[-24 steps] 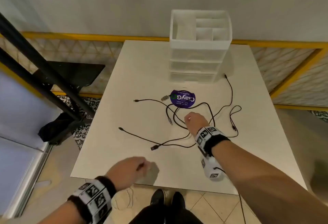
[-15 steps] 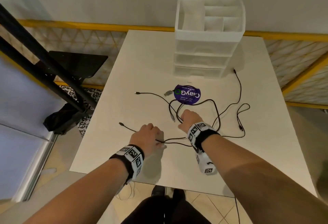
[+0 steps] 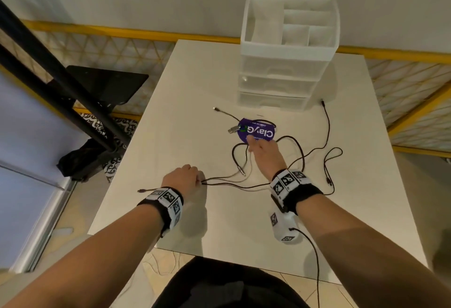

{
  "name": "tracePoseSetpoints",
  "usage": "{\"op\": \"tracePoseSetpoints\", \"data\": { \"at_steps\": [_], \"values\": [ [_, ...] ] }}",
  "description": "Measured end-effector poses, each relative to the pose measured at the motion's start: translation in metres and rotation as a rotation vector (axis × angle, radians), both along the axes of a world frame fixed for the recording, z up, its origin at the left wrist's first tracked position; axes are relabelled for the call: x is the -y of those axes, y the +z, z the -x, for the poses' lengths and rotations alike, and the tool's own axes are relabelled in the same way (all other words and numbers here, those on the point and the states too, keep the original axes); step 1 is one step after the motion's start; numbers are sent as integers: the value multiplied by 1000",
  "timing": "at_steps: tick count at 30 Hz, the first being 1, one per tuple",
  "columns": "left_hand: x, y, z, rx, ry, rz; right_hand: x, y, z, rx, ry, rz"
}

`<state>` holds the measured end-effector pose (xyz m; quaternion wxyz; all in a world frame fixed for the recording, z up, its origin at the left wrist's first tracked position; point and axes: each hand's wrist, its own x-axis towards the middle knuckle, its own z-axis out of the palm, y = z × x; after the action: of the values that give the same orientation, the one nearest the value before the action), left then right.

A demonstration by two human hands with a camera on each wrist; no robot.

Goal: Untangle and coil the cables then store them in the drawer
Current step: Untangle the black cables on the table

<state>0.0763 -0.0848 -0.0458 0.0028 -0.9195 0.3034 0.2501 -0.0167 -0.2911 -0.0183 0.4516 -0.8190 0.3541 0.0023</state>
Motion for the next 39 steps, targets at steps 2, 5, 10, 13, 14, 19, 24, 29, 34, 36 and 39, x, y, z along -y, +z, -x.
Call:
{"op": "tracePoseSetpoints", "data": {
  "at_steps": [2,5,10,13,14,19,24,29,34,36,39],
  "values": [
    [12,11,-5,21,-1,54,0,15,0,99,-15,29],
    [41,43,-9,-62,50,342,-5,28,0,247,-82,-7],
    [99,91,-13,-445,327,728,-25,30,4,364,8,-66],
    [109,96,-16,-561,347,757,-32,21,9,381,-7,-161],
    [110,96,-16,-605,353,764,-34,21,11,377,-14,-190],
    [118,104,-16,-820,447,848,-38,11,25,247,52,-171],
    [134,117,-23,-850,492,922,-32,-11,48,70,84,-153],
    [145,131,-24,-869,517,1028,-19,-20,60,24,62,-61],
    [142,138,-17,-910,551,1166,1,-20,65,-33,140,90],
    [136,139,-16,-901,526,1255,10,-23,70,-97,181,217],
    [124,146,-22,-866,557,1359,23,-27,78,-81,135,62]
  ]
}}
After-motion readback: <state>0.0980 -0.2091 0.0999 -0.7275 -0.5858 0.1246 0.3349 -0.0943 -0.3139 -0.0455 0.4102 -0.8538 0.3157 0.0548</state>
